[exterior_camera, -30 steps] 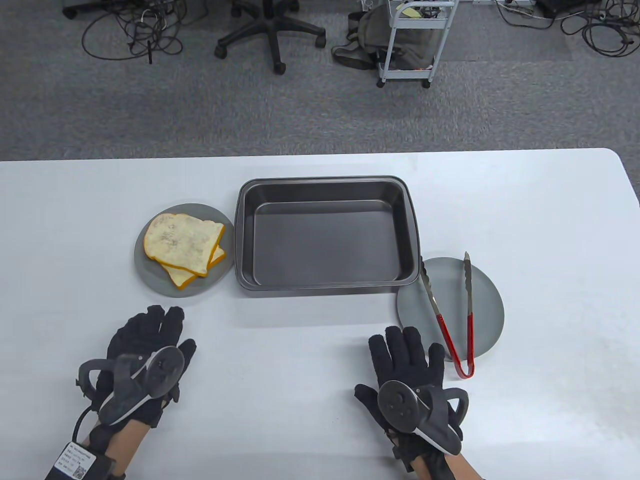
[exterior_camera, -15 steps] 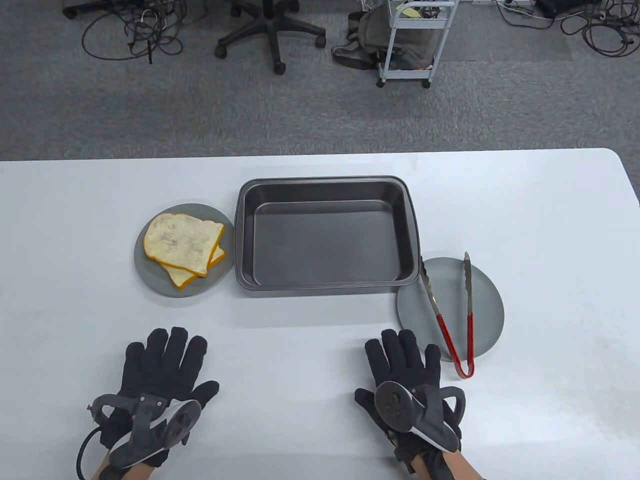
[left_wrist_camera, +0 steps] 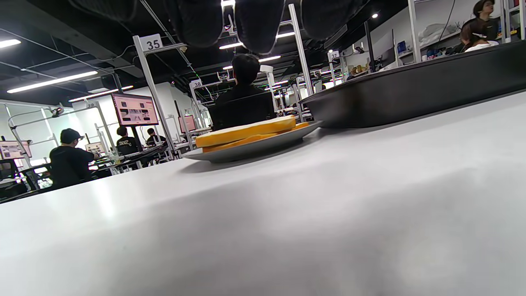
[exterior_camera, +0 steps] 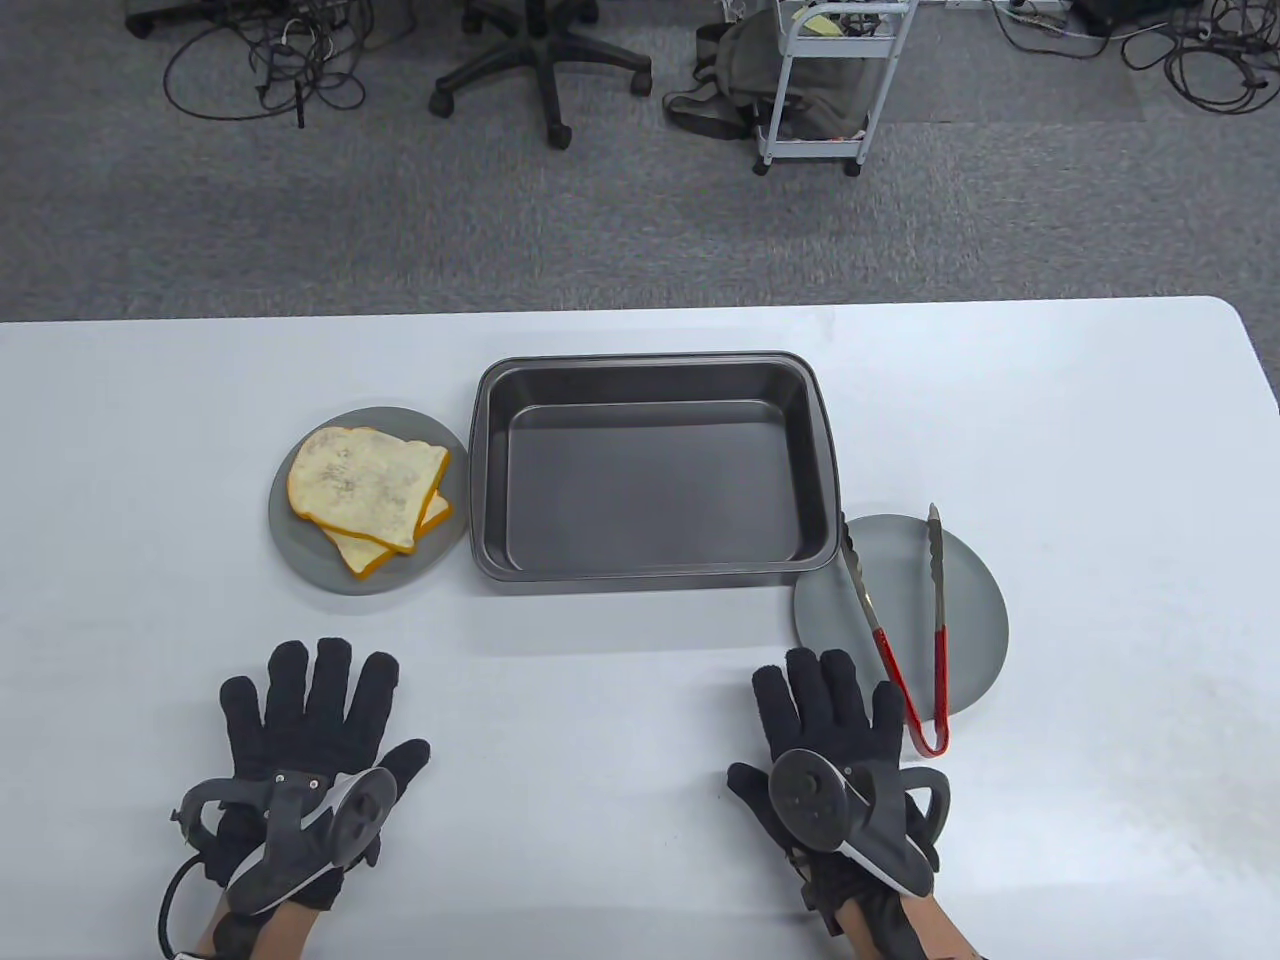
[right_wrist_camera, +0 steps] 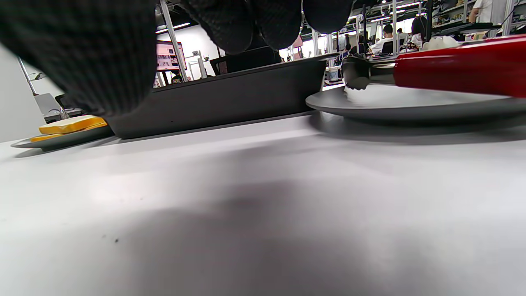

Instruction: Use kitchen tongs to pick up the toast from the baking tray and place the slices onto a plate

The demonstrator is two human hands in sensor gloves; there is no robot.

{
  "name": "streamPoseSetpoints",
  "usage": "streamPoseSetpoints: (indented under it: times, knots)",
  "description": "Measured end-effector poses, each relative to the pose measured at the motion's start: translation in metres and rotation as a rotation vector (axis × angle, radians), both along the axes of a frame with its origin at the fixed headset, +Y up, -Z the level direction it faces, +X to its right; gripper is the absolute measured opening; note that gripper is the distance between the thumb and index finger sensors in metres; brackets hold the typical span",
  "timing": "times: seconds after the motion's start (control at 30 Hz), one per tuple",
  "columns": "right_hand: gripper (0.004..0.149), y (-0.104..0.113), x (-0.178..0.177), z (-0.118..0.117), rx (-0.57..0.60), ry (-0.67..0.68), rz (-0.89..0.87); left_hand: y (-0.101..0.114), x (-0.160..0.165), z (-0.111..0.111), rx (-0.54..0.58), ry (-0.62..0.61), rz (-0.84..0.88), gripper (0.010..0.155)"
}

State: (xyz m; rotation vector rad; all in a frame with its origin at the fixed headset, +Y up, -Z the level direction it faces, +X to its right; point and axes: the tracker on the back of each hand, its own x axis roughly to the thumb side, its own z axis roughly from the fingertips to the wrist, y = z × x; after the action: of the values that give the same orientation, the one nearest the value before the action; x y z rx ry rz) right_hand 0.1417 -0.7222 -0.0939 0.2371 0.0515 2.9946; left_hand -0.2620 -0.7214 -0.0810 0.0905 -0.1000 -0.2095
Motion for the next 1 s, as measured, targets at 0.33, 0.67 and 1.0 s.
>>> streamPoseSetpoints:
  times: [0.33, 0.67, 1.0]
  knots:
    - [0.087, 0.001, 0.005, -0.002, 0.006, -0.033, 0.026, 0.000, -0.001, 0.000, 0.008, 0.002, 0.000, 0.082]
    - [0.089, 0.000, 0.012, -0.005, -0.012, -0.061, 0.024, -0.002, -0.001, 0.000, 0.014, 0.001, 0.006, 0.082]
    - [0.089, -0.001, 0.011, -0.006, -0.011, -0.054, 0.023, -0.002, 0.000, 0.001, 0.009, 0.002, 0.007, 0.082]
